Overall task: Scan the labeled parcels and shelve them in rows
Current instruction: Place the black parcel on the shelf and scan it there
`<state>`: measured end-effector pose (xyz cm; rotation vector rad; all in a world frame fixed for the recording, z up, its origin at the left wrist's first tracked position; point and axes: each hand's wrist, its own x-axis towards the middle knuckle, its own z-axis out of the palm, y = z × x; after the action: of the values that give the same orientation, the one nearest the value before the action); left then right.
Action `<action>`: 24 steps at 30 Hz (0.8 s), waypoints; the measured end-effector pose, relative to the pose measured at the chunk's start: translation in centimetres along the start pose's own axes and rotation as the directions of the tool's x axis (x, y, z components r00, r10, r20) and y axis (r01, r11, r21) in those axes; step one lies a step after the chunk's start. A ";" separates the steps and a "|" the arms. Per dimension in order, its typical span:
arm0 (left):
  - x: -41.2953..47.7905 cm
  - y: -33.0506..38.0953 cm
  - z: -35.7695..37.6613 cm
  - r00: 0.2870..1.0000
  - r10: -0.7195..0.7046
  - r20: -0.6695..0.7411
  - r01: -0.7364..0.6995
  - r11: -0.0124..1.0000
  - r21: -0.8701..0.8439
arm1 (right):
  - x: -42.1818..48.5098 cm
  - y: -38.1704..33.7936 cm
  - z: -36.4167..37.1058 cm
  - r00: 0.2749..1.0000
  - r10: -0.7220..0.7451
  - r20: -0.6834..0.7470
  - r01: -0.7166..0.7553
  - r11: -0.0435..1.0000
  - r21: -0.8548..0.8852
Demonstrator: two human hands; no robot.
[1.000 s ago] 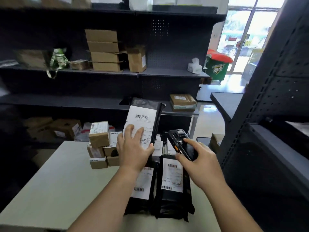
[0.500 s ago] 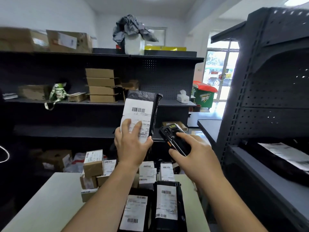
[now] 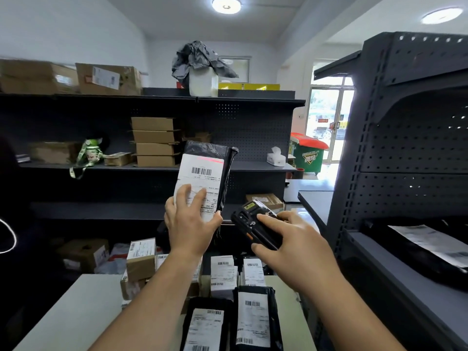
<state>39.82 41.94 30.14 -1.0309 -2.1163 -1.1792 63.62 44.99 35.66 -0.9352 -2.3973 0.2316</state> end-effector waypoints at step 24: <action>-3.2 0.5 -1.4 0.999 -0.029 -0.041 0.032 0.996 0.082 | -2.5 1.0 -1.5 0.989 -0.119 0.086 0.116 0.993 0.034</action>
<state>42.17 39.74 28.77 -0.9334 -2.1381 -1.1076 66.49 44.03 35.47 -0.7823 -2.5128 0.2665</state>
